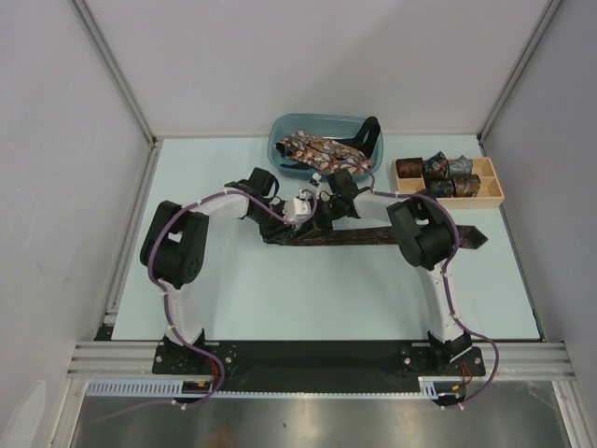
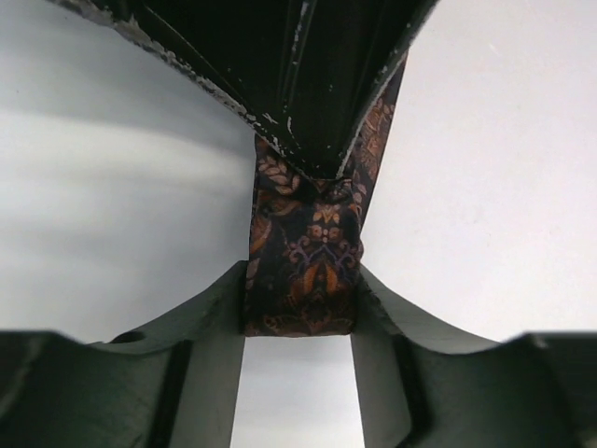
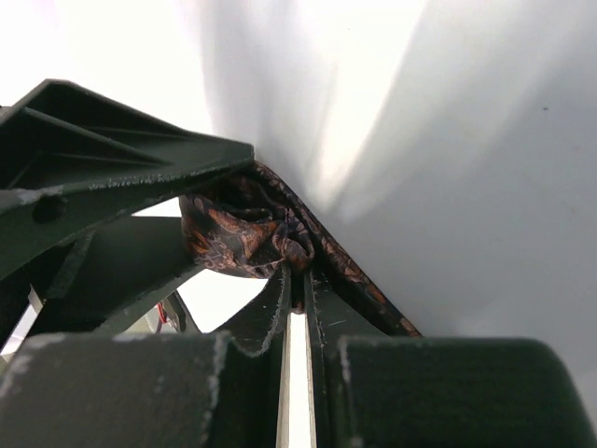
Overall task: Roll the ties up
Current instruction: Roll the tie at the center of the board.
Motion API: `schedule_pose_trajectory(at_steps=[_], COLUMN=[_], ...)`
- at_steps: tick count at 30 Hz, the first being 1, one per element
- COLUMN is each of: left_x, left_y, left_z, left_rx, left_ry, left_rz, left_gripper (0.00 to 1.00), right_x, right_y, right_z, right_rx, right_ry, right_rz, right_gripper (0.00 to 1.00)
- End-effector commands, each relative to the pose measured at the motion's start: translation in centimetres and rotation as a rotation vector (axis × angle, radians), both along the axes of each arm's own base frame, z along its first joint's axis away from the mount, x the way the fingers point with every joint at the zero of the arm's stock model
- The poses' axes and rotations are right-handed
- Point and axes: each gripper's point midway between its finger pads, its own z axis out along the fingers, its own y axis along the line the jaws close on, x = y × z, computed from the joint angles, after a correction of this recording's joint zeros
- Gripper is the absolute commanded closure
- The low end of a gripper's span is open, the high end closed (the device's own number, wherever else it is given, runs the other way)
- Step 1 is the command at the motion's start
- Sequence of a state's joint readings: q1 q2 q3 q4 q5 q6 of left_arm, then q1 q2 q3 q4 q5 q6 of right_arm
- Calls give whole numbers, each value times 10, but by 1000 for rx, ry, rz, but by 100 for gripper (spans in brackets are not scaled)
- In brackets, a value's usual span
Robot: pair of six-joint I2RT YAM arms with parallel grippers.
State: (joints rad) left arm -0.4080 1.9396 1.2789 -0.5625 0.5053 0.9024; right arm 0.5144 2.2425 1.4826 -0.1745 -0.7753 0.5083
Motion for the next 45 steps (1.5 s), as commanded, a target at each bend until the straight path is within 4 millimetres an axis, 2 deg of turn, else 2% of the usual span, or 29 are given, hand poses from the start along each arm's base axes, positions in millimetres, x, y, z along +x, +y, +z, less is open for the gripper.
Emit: schedule_pose_trajectory(at_steps=[1,7,10,15,22,26,33,38,41,45], left_x=[6,8,10,10,-3,-16,-25,-24,-24,-24], left_y=[-8,-23,-34,-46,-38,-28,-16,-17,-18,-19], left_z=[37,47,45,26,2,-8,-17,-18,-18,-16], left_rx=[-73,-113,-111,-51,25,67,120,117,114,106], left_ry=[-57,-57,-55,-42,7,45,75,81,81,83], left_rz=[-48,-60,-70,-87,-123,-154,-187,-190,-192,-192], left_gripper=[53,56,54,54,56,60,66,66,66,65], right_x=[6,3,2,1,-3,-3,1,5,3,-3], right_y=[7,9,9,11,9,5,-9,-19,-15,-1], right_z=[0,-1,-1,1,4,12,39,57,65,58], right_rx=[1,-3,-4,1,12,28,55,88,122,139], right_ry=[-28,-26,-24,-23,-22,-33,-54,-54,-39,-19], right_rz=[4,8,9,13,24,32,37,27,30,49], right_gripper=[100,100,100,100,100,93,72,69,64,62])
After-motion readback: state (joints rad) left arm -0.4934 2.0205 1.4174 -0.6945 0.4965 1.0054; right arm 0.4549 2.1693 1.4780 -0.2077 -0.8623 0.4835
